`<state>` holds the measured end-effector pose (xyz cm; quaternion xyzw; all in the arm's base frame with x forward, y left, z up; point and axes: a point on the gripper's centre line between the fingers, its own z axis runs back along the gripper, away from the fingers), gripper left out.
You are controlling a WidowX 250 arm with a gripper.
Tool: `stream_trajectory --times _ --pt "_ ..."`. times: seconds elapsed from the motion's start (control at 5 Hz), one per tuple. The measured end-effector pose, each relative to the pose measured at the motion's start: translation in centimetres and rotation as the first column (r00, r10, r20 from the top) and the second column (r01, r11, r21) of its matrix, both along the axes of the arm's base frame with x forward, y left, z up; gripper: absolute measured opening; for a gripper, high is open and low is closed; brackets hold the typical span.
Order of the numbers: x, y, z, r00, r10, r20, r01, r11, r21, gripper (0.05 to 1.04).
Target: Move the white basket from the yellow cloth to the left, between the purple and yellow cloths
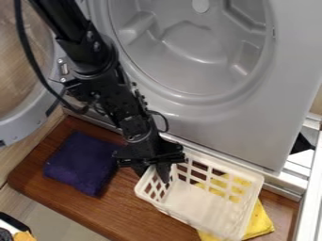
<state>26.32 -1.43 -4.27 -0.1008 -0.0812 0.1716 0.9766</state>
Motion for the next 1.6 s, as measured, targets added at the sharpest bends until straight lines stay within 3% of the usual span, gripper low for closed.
stream_trajectory --times 0.2,0.4,0.8,1.2,1.6 --pt "-0.1 0.0 0.0 1.0 -0.013 -0.004 0.013 1.0 0.005 0.163" --pt "-0.2 -0.1 0.0 0.999 -0.043 -0.007 0.043 0.999 0.006 0.108" --pt "-0.7 0.4 1.3 0.994 -0.108 0.024 0.108 0.994 0.014 0.104" --pt "-1.5 3.4 5.2 0.975 -0.178 0.13 0.179 0.984 -0.001 0.102" --pt "-0.9 7.7 6.6 0.957 -0.211 0.198 0.217 0.976 -0.009 0.102"
